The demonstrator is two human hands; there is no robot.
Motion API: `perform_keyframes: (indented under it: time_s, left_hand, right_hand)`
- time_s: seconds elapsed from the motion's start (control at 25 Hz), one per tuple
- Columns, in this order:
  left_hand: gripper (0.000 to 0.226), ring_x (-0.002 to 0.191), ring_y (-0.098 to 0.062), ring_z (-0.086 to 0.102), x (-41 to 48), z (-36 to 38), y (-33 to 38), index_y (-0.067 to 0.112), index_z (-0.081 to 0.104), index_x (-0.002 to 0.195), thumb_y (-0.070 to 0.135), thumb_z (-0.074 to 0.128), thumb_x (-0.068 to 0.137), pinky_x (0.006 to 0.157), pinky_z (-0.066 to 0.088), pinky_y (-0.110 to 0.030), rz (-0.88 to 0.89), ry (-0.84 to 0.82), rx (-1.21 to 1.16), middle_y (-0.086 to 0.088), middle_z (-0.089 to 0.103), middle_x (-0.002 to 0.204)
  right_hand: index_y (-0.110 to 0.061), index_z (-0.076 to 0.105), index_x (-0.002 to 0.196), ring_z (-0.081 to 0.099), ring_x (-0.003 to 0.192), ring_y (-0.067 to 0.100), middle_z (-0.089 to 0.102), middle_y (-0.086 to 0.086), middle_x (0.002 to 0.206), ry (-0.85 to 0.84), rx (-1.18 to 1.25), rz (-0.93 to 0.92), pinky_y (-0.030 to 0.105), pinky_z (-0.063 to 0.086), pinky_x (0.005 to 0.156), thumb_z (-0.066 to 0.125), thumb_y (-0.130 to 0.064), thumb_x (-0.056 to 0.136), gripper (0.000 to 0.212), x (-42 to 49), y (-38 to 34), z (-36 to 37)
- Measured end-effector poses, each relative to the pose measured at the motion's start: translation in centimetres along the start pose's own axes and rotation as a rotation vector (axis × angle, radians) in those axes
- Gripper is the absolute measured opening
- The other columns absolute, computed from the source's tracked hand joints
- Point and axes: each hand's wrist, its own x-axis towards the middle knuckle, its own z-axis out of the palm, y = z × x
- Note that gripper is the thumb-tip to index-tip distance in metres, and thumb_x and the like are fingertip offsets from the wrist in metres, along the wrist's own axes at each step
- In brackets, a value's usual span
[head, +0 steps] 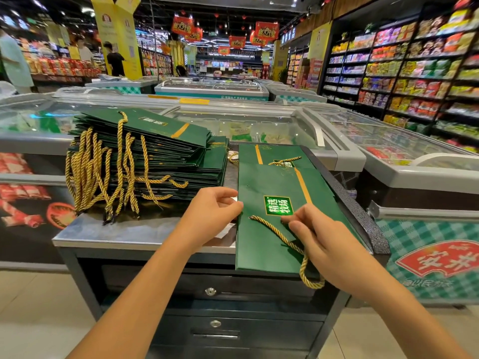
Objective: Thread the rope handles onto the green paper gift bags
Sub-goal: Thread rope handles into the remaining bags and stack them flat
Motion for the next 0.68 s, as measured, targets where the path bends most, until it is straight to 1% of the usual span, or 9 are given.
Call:
perform_keyframes:
  time_s: [0.04, 0.12, 0.2, 0.24, 0.28, 0.36, 0.44, 0.6, 0.68]
  left_hand:
    - [0.038, 0.083, -0.001, 0.071, 0.0, 0.1, 0.1, 0.016, 0.064, 0.13, 0.023, 0.07, 0.092, 0.083, 0.056, -0.023, 0.01, -0.001, 0.004, 0.007, 0.073, 0.094]
    - [0.039, 0.079, -0.001, 0.07, -0.1, 0.2, 0.2, 0.017, 0.064, 0.128, 0.026, 0.073, 0.091, 0.083, 0.057, -0.024, 0.023, -0.002, 0.013, 0.006, 0.073, 0.091]
    - [0.044, 0.075, -0.006, 0.068, -0.1, 0.4, 0.3, 0.017, 0.064, 0.128, 0.028, 0.076, 0.088, 0.087, 0.059, -0.034, 0.028, -0.005, 0.035, 0.004, 0.072, 0.086]
    - [0.045, 0.072, -0.007, 0.066, 0.0, 0.5, 0.2, 0.017, 0.064, 0.128, 0.028, 0.077, 0.086, 0.087, 0.059, -0.038, 0.027, -0.012, 0.042, 0.003, 0.071, 0.084]
    - [0.046, 0.069, -0.007, 0.065, 0.0, 0.5, 0.2, 0.016, 0.064, 0.128, 0.027, 0.078, 0.086, 0.085, 0.059, -0.039, 0.029, -0.015, 0.046, 0.003, 0.07, 0.081]
    - [0.046, 0.066, -0.008, 0.062, 0.0, 0.5, 0.2, 0.016, 0.064, 0.128, 0.025, 0.078, 0.086, 0.079, 0.059, -0.039, 0.032, -0.019, 0.043, 0.002, 0.068, 0.079]
    - [0.047, 0.066, -0.008, 0.061, 0.0, 0.4, 0.2, 0.017, 0.063, 0.129, 0.025, 0.078, 0.086, 0.075, 0.058, -0.038, 0.031, -0.026, 0.04, -0.001, 0.069, 0.08]
    - [0.046, 0.068, -0.01, 0.063, 0.0, 0.2, 0.1, 0.02, 0.062, 0.131, 0.025, 0.076, 0.087, 0.068, 0.058, -0.036, 0.031, -0.044, 0.024, -0.01, 0.071, 0.089]
    - [0.043, 0.068, -0.01, 0.063, -0.1, 0.3, 0.0, 0.023, 0.063, 0.129, 0.028, 0.075, 0.088, 0.07, 0.059, -0.039, 0.045, -0.049, 0.037, -0.008, 0.07, 0.088]
  right_hand:
    - [-0.027, 0.052, 0.095, 0.046, 0.055, 0.014, 0.064, 0.002, 0.072, 0.0, -0.008, -0.003, 0.028, 0.033, 0.052, 0.045, -0.038, 0.104, 0.017, -0.6, -0.3, -0.4]
    - [-0.028, 0.055, 0.097, 0.057, 0.064, 0.009, 0.069, -0.004, 0.077, 0.0, -0.005, -0.004, 0.026, 0.041, 0.058, 0.047, -0.039, 0.103, 0.015, -0.6, -0.7, -1.1]
    - [-0.026, 0.059, 0.097, 0.066, 0.081, 0.002, 0.074, -0.014, 0.087, 0.006, 0.023, -0.003, 0.025, 0.052, 0.074, 0.051, -0.033, 0.103, 0.012, 0.7, -0.7, -1.4]
    - [-0.025, 0.061, 0.096, 0.068, 0.083, 0.001, 0.075, -0.015, 0.087, 0.008, 0.041, -0.003, 0.029, 0.055, 0.079, 0.053, -0.03, 0.102, 0.011, 1.7, -0.7, -1.5]
    - [-0.024, 0.062, 0.095, 0.069, 0.081, 0.001, 0.075, -0.012, 0.085, 0.004, 0.058, -0.001, 0.033, 0.057, 0.081, 0.056, -0.028, 0.102, 0.01, 3.0, -0.7, -1.4]
    - [-0.02, 0.065, 0.092, 0.071, 0.073, 0.005, 0.075, -0.007, 0.08, -0.019, 0.08, 0.01, 0.039, 0.059, 0.08, 0.061, -0.022, 0.1, 0.009, 5.9, -0.9, -0.9]
    - [-0.018, 0.068, 0.093, 0.071, 0.071, 0.008, 0.075, -0.003, 0.079, -0.041, 0.078, 0.027, 0.041, 0.06, 0.081, 0.065, -0.019, 0.098, 0.006, 8.7, -0.9, -0.4]
    - [-0.023, 0.074, 0.093, 0.072, 0.074, 0.009, 0.077, -0.004, 0.08, 0.024, 0.214, 0.066, 0.034, 0.059, 0.077, 0.071, -0.02, 0.094, 0.004, 11.5, -0.2, 0.7]
    - [-0.022, 0.077, 0.094, 0.072, 0.075, 0.012, 0.077, -0.003, 0.081, 0.088, 0.308, 0.065, 0.031, 0.06, 0.077, 0.073, -0.018, 0.092, 0.006, 11.2, 0.4, 1.3]
